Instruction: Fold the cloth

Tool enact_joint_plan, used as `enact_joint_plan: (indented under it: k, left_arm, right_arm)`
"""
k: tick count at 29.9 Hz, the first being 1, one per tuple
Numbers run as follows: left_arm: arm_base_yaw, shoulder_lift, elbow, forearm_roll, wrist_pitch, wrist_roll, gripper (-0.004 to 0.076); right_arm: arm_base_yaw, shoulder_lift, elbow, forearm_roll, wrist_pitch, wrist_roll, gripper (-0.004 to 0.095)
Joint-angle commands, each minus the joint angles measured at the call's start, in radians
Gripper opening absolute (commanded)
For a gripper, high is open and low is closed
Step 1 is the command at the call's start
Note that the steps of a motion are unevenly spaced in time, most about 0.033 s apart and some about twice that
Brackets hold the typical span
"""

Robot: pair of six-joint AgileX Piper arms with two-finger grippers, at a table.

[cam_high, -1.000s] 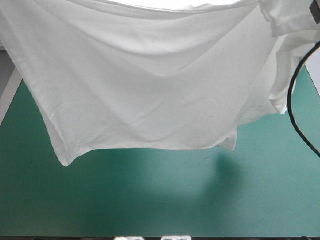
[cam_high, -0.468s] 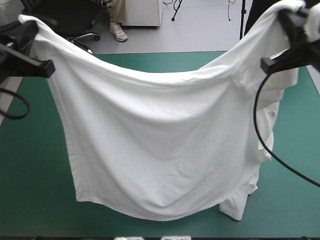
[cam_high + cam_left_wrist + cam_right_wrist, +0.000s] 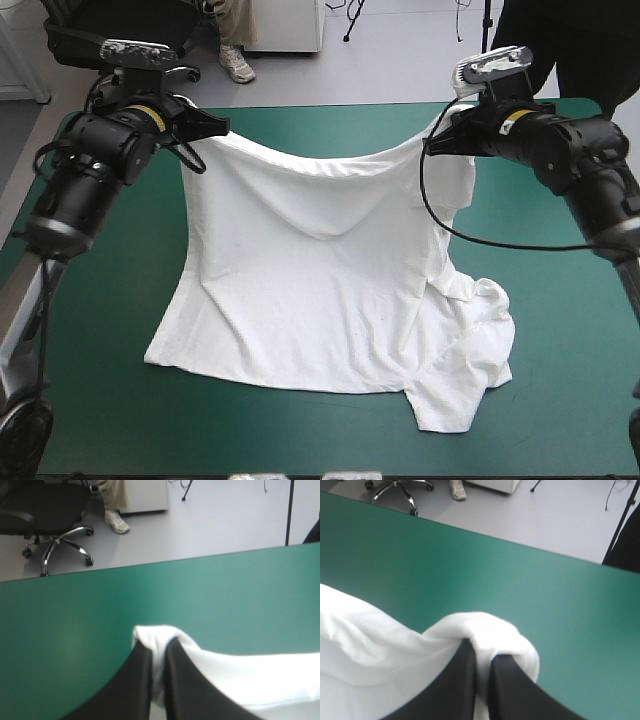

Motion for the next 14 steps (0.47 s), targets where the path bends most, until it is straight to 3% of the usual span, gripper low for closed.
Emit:
enact_joint_plan:
  k: [1, 5, 9, 14]
  left_arm:
    - [0.034, 0.036, -0.029, -0.006, -0.091, -0.013, -0.0017]
    - [0.117, 0.118, -0.029, -0.081, -0.132, -0.013, -0.0017]
    - [0.175, 0.187, -0.029, -0.127, -0.19, -0.013, -0.0017]
    - [0.186, 0.252, -0.029, -0.11, -0.24, -0.011, -0.0017]
  right_arm:
    - [-0.063, 0.05, -0.031, 0.098, -0.115, 0.0, -0.0018]
    - [-0.128, 0.153, -0.064, 0.213, -0.146, -0.081, -0.0017]
    - [-0.171, 0.239, -0.102, 0.249, -0.194, -0.09, -0.0017]
    - [-0.19, 0.335, -0.159, 0.293, -0.179, -0.09, -0.0017]
